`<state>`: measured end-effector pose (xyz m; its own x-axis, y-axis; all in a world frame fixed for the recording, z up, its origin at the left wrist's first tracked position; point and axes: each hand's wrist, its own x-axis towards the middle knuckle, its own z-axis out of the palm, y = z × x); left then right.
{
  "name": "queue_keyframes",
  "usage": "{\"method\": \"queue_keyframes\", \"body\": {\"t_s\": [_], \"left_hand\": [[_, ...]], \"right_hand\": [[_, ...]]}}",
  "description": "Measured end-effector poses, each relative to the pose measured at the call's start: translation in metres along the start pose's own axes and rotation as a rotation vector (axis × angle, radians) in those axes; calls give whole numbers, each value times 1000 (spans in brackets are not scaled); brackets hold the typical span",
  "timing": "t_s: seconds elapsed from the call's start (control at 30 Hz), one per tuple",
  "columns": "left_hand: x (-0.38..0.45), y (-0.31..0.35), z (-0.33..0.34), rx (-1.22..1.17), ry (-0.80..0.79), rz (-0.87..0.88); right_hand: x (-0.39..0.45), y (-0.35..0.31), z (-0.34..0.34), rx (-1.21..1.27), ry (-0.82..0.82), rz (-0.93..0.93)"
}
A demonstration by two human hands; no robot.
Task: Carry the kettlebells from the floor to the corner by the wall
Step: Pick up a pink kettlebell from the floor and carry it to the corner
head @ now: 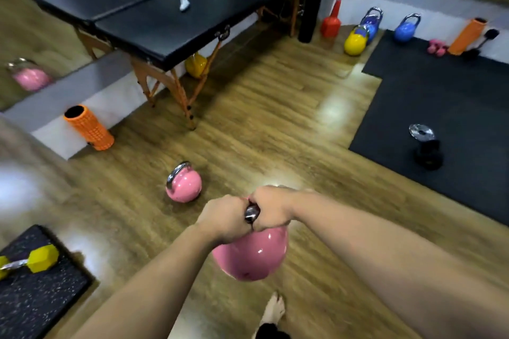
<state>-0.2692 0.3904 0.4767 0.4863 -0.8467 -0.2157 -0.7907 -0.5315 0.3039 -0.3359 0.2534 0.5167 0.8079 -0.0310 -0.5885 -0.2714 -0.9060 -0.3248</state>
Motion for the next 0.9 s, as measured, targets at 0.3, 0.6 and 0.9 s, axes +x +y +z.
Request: {"method": "queue_keyframes", "body": {"t_s": [0.3,0.6,0.9], "left_hand": [[133,10,-70,50,-6,90],[330,13,-144,31,4,185],[565,45,-206,208,-29,397]], "right_hand": [[31,70,-112,104,69,17],[110,184,-246,34,153,124],[179,327,-384,126,224,261]]}}
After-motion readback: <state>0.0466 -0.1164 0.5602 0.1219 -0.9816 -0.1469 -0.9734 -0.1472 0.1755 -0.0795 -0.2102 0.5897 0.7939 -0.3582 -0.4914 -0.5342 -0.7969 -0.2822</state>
